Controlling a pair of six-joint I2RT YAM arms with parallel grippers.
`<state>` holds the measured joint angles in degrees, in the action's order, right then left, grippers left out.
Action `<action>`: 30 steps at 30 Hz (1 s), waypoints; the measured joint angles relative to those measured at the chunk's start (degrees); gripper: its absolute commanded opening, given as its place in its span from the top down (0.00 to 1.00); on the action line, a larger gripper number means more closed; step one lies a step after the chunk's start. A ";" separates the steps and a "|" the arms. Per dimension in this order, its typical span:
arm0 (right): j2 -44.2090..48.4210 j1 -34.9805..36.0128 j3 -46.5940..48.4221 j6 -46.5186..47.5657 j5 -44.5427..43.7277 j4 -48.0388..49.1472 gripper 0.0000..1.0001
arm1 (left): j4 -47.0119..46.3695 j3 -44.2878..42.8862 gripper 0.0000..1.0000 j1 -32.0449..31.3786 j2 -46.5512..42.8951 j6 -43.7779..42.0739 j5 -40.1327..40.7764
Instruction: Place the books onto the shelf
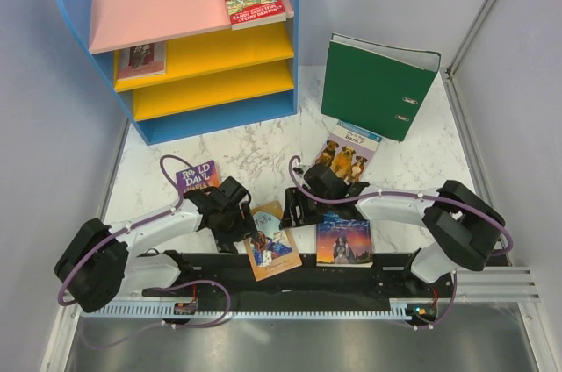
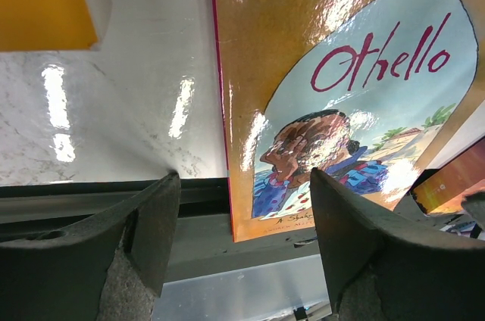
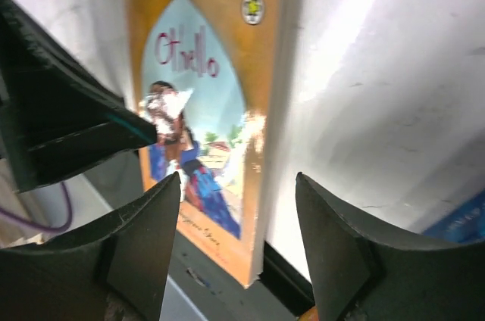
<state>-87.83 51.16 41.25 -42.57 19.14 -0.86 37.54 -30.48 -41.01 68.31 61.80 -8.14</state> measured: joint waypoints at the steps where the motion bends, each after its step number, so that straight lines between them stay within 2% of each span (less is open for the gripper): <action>1: -0.09 -0.02 0.00 0.28 -0.87 -0.83 0.27 | 0.00 0.00 0.23 0.00 0.00 0.00 0.00; 5: -2.73 0.00 0.20 0.33 -0.48 -0.07 0.22 | -0.04 -0.02 0.23 0.00 0.00 -0.11 -0.02; 13: -8.59 0.00 -1.18 -4.85 8.24 15.23 0.29 | -0.07 -0.55 0.23 -0.24 0.44 -0.28 0.15; 24: -6.49 0.02 -2.01 -9.29 16.26 25.24 0.31 | -0.11 -1.84 0.23 -0.33 2.34 -0.66 0.50; 30: -6.62 -0.07 -2.01 -9.11 17.05 25.55 0.32 | -0.24 -1.97 0.23 -0.39 2.10 -0.92 1.14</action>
<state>-94.45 51.09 39.24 -51.68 36.18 24.69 37.30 -32.45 -41.41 70.41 60.88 -7.01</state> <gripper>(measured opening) 0.693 0.771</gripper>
